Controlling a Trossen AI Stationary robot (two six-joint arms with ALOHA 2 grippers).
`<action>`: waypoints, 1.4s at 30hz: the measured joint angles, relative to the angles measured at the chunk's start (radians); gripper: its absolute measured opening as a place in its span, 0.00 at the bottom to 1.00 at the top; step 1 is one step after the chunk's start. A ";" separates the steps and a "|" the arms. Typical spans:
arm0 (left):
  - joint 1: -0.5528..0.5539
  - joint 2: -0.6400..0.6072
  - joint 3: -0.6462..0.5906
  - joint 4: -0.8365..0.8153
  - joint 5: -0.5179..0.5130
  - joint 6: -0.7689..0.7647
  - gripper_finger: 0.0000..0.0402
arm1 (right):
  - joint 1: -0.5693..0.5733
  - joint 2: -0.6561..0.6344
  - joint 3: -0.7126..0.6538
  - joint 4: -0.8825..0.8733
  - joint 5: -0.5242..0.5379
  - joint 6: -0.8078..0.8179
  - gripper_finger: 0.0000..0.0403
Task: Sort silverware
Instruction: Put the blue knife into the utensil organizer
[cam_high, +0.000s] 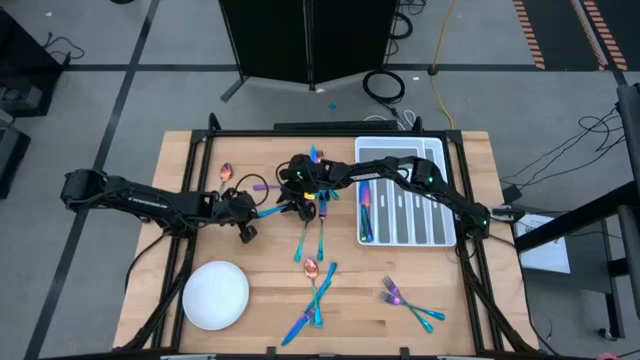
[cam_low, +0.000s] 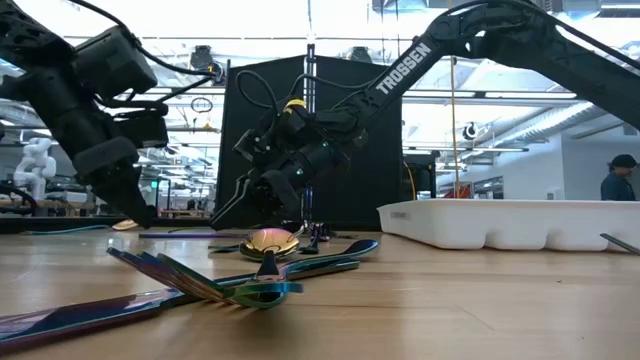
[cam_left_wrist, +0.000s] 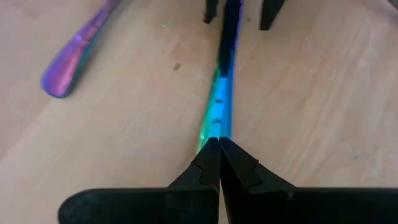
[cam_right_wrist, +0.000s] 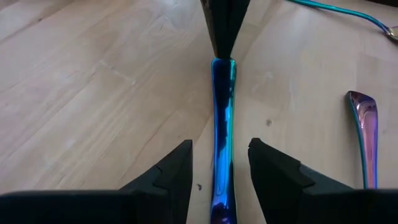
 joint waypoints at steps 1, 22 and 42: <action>0.000 0.000 0.000 0.000 0.004 0.000 0.00 | 0.000 0.000 0.000 0.000 0.000 0.000 0.35; 0.000 0.022 0.001 -0.023 -0.001 -0.035 0.00 | 0.000 -0.001 0.000 -0.001 0.000 0.003 0.35; 0.001 0.104 0.005 -0.026 0.041 -0.105 0.00 | -0.003 -0.001 0.000 -0.037 0.077 0.011 0.35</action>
